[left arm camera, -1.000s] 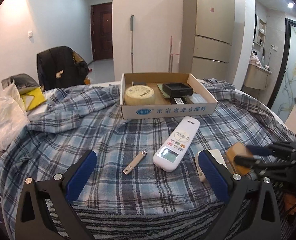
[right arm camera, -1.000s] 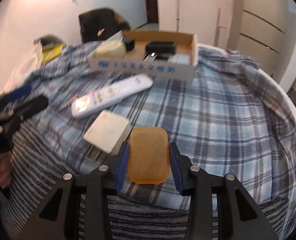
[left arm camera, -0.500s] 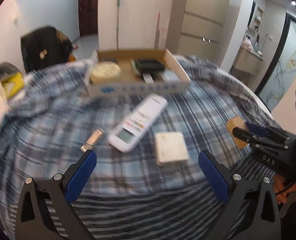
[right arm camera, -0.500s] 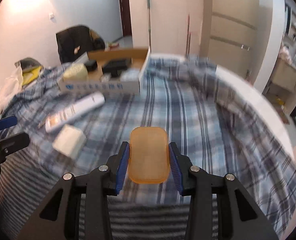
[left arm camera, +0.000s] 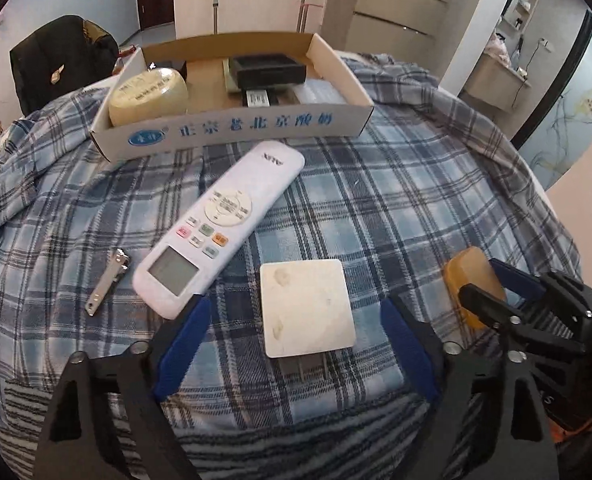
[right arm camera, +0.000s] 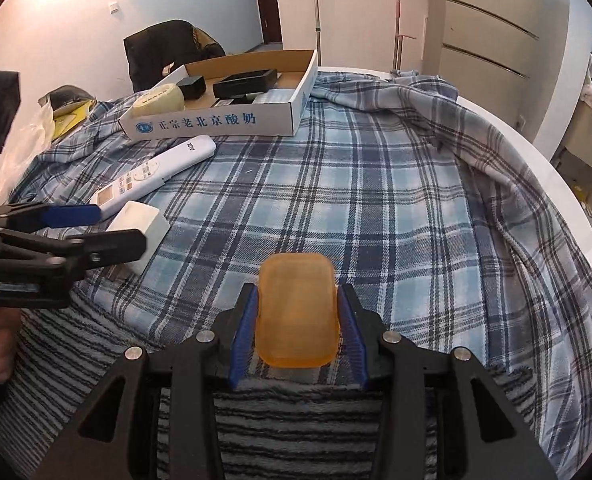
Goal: Organize rigid objects
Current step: 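Grasp the white square tile with the left tool while the right tool holds the soap box, then lift the white tile and orange soap box and carry both toward the cardboard box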
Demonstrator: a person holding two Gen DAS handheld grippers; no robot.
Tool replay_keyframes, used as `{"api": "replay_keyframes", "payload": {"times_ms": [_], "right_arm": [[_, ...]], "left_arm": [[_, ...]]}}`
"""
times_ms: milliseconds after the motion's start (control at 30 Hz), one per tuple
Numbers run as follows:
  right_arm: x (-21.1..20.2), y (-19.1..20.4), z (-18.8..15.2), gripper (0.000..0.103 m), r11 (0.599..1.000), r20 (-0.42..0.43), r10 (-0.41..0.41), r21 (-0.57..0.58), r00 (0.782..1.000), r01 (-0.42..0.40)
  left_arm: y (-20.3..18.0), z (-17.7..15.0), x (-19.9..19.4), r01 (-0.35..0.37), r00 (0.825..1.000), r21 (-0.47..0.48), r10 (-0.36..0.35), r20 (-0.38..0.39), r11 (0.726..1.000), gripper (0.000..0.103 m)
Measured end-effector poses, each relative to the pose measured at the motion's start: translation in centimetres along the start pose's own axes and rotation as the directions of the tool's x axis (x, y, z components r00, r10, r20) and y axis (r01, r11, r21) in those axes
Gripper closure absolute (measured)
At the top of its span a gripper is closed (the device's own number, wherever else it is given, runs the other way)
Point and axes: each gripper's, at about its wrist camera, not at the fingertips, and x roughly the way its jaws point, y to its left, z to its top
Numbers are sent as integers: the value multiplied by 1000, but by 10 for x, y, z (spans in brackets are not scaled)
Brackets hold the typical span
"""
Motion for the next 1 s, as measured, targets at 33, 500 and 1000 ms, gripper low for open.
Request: {"api": "replay_keyframes", "payload": {"times_ms": [33,500,1000], "right_arm": [[0,1,0,63,1000,1,-6,-5,1000,6],[0,0,1,63,1000,1,-2,0,1000,2],[-6,14,-1,63,991,-3,-117,-61,993,117]], "left_arm": [[0,0,3,-3,1000,1,3,-6,1000,16],[-4,1,-4,-23,999,42,22,28,999,56],[24,-15,-74,-92,979,40,83,188,995,56]]}}
